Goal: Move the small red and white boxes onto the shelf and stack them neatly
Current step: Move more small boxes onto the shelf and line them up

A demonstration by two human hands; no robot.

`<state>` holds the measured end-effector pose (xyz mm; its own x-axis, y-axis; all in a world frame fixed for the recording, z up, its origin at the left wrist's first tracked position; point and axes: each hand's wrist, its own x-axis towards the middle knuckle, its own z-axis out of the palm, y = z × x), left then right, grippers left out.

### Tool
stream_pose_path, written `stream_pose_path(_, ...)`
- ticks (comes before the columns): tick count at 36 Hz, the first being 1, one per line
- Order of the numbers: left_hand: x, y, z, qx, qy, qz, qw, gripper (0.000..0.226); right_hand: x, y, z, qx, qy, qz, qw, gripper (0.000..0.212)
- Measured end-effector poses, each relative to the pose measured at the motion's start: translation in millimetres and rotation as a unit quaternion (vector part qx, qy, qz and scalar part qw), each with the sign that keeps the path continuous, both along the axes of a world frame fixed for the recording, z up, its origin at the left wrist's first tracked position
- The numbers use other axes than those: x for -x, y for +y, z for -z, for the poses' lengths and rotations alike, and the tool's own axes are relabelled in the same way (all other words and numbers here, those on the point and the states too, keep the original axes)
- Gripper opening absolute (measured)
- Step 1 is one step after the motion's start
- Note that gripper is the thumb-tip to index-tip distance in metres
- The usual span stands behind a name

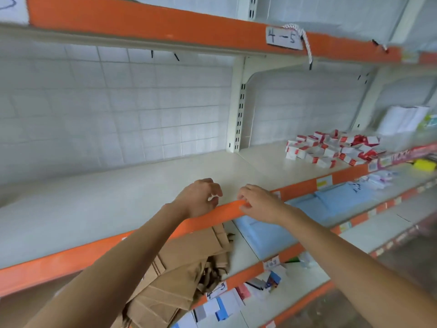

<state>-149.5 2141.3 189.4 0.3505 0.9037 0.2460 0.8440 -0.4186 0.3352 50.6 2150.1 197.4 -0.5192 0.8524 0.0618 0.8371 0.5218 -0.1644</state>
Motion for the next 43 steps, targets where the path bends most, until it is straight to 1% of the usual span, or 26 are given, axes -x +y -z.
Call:
stream_pose_path(4,-44.3,21.8,-0.6,0.017,-0.003,0.031,0.999,0.022,-45.9,7.3,5.1,0.002,0.031,0.038,0.999,0.029)
stream_pose_path(8,-79.3,52.5,-1.3,0.02,0.002,0.057,0.998,0.022,-79.1,24.2,7.8,-0.004,0.033,0.054,0.998,0.032)
stream_pose_path(13,-120.0,98.7,-4.2,0.011,0.005,0.087,0.996,0.022,-113.5,60.6,3.7,-0.005,0.041,0.083,0.996,0.028)
stream_pose_path(16,-140.7,127.0,-6.1,0.018,-0.001,0.092,0.996,0.024,-132.8,88.7,-4.4,-0.004,0.035,0.092,0.995,0.034)
stream_pose_path(20,-166.9,159.3,-5.6,0.022,0.006,0.094,0.995,0.027,-156.4,126.6,-14.9,-0.015,0.025,0.107,0.994,0.036)
stream_pose_path(25,-184.6,190.8,0.0,0.023,0.013,0.096,0.995,0.027,-174.4,158.6,-2.2,-0.008,0.003,0.121,0.993,0.037)
stream_pose_path(29,-191.5,208.5,1.4,0.015,0.018,0.084,0.996,0.026,-186.4,181.4,6.8,0.004,-0.01,0.118,0.993,0.039)
stream_pose_path(33,-198.3,224.5,-2.1,0.002,0.019,0.058,0.998,0.027,-201.4,214.6,-4.1,-0.003,-0.004,0.109,0.994,0.04)
stream_pose_path(37,-205.2,231.1,-6.6,-0.006,-0.004,0.019,1.0,0.026,-210.9,253.2,-14.1,-0.025,-0.007,0.084,0.996,0.033)
stream_pose_path(40,-208.8,231.8,-9.1,0.0,-0.009,-0.007,1.0,0.025,-213.5,278.3,-18.0,-0.038,-0.005,0.074,0.997,0.04)
stream_pose_path(43,-211.6,231.0,-12.1,-0.003,-0.021,-0.042,0.999,0.025,-213.2,296.9,-20.4,-0.035,0.012,0.068,0.997,0.041)
